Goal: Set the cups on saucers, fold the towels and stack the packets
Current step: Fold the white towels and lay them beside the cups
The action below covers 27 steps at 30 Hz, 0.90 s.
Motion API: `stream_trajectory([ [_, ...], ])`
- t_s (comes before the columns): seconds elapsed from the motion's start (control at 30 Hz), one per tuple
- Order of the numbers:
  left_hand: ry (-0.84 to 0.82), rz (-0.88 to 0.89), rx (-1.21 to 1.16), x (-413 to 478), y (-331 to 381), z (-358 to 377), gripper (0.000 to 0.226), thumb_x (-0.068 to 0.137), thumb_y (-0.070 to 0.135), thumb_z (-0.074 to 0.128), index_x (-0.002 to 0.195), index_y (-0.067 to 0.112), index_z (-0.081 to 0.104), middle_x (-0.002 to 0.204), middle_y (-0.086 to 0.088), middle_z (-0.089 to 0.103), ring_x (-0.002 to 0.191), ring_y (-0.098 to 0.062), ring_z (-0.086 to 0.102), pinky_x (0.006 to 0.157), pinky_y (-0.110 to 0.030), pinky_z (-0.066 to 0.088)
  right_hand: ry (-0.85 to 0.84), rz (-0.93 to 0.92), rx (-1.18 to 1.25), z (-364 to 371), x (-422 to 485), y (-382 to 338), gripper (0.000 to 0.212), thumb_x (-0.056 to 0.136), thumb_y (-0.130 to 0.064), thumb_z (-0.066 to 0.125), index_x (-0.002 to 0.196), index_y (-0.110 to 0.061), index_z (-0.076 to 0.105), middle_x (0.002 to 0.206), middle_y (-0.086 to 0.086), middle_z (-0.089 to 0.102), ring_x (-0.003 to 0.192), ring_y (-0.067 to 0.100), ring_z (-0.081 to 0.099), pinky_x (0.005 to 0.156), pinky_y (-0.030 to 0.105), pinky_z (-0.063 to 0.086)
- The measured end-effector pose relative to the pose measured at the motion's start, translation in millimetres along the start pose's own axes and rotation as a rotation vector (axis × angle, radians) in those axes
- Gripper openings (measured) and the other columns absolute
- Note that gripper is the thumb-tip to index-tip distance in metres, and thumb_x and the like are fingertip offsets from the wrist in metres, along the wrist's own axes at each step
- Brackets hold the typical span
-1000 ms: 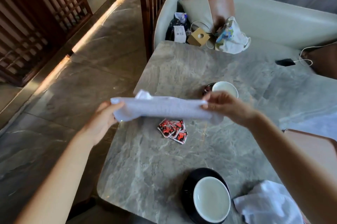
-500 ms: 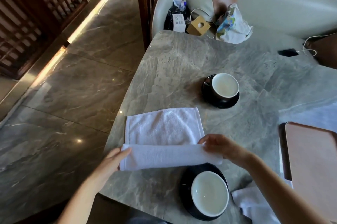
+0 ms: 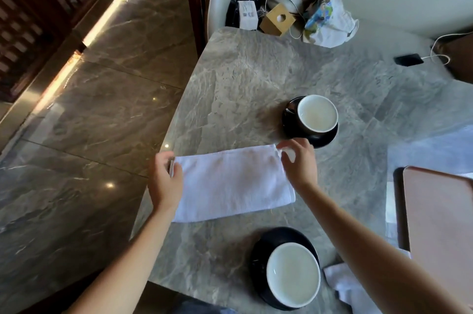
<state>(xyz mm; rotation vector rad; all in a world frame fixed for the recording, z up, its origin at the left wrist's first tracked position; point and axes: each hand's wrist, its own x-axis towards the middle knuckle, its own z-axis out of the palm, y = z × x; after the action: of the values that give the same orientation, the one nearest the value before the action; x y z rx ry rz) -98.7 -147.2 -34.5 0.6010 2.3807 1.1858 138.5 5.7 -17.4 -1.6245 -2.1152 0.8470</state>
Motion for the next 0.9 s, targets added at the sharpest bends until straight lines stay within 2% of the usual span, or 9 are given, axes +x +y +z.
stream_trajectory([
  [0.07, -0.051, 0.279, 0.184, -10, -4, 4, 0.027, 0.079, 0.003, 0.057, 0.104, 0.015, 0.057, 0.108, -0.001, 0.058, 0.099, -0.016, 0.053, 0.086, -0.032, 0.041, -0.055, -0.144, -0.045, 13, -9, -2, 0.018, 0.081, -0.009, 0.061, 0.092, -0.022, 0.067, 0.105, 0.0, 0.057, 0.102, 0.018, 0.049, 0.077, 0.026, 0.04],
  [0.13, -0.225, 0.507, 0.353, -21, -8, 13, 0.032, 0.079, 0.008, 0.058, 0.11, 0.014, 0.059, 0.118, -0.001, 0.06, 0.11, -0.02, 0.055, 0.093, -0.035, 0.043, -0.127, -0.223, -0.099, 26, -15, -3, 0.02, 0.083, -0.012, 0.06, 0.1, -0.022, 0.066, 0.111, -0.001, 0.056, 0.106, 0.019, 0.05, 0.084, 0.031, 0.045],
  [0.2, -0.325, 0.568, 0.451, -28, -15, 23, 0.036, 0.079, 0.015, 0.057, 0.115, 0.012, 0.06, 0.128, -0.003, 0.058, 0.12, -0.022, 0.053, 0.099, -0.04, 0.04, -0.125, -0.161, -0.11, 35, -15, 0, 0.028, 0.085, -0.015, 0.059, 0.111, -0.022, 0.062, 0.12, 0.0, 0.053, 0.113, 0.021, 0.048, 0.089, 0.036, 0.046],
  [0.3, -0.251, 0.474, 0.438, -27, -24, 31, 0.037, 0.081, 0.013, 0.061, 0.118, 0.01, 0.058, 0.134, -0.006, 0.052, 0.124, -0.027, 0.047, 0.103, -0.044, 0.035, -0.038, 0.049, -0.099, 38, -8, 9, 0.038, 0.085, -0.017, 0.06, 0.122, -0.021, 0.053, 0.127, 0.003, 0.049, 0.116, 0.025, 0.044, 0.09, 0.041, 0.047],
  [0.4, -0.014, 0.188, 0.399, -18, -25, 31, 0.043, 0.08, 0.017, 0.063, 0.121, 0.015, 0.05, 0.134, -0.007, 0.047, 0.118, -0.031, 0.043, 0.093, -0.047, 0.035, 0.006, 0.179, -0.023, 37, -2, 19, 0.042, 0.083, -0.017, 0.062, 0.123, -0.021, 0.051, 0.124, 0.002, 0.05, 0.112, 0.023, 0.049, 0.088, 0.04, 0.048],
  [0.47, 0.072, 0.0, 0.375, -12, -23, 31, 0.043, 0.08, 0.022, 0.062, 0.121, 0.016, 0.049, 0.129, -0.011, 0.047, 0.115, -0.036, 0.042, 0.091, -0.05, 0.033, 0.003, 0.232, 0.038, 37, -1, 23, 0.038, 0.083, -0.017, 0.062, 0.119, -0.024, 0.053, 0.115, -0.002, 0.054, 0.102, 0.019, 0.055, 0.081, 0.039, 0.051],
  [0.6, 0.031, -0.147, 0.38, 2, -23, 27, 0.029, 0.083, 0.027, 0.059, 0.108, 0.014, 0.055, 0.116, -0.012, 0.059, 0.113, -0.036, 0.046, 0.098, -0.05, 0.027, 0.005, 0.257, 0.116, 35, -2, 25, 0.028, 0.084, -0.018, 0.06, 0.11, -0.028, 0.055, 0.086, -0.009, 0.061, 0.079, 0.014, 0.06, 0.067, 0.03, 0.048],
  [0.73, 0.029, -0.159, 0.246, 4, -14, 19, 0.021, 0.078, 0.02, 0.061, 0.097, 0.016, 0.056, 0.103, -0.007, 0.063, 0.102, -0.03, 0.054, 0.097, -0.046, 0.032, 0.036, 0.222, 0.186, 26, 4, 25, 0.02, 0.086, -0.02, 0.061, 0.102, -0.032, 0.057, 0.077, -0.017, 0.059, 0.069, 0.001, 0.059, 0.065, 0.027, 0.046],
  [0.9, 0.063, 0.038, 0.184, -5, -9, 2, 0.019, 0.072, 0.008, 0.065, 0.083, 0.015, 0.051, 0.081, -0.003, 0.057, 0.081, -0.029, 0.054, 0.078, -0.046, 0.044, 0.034, 0.066, 0.228, 18, 15, 18, 0.019, 0.087, -0.018, 0.059, 0.096, -0.034, 0.057, 0.084, -0.018, 0.059, 0.075, -0.001, 0.059, 0.068, 0.023, 0.05],
])
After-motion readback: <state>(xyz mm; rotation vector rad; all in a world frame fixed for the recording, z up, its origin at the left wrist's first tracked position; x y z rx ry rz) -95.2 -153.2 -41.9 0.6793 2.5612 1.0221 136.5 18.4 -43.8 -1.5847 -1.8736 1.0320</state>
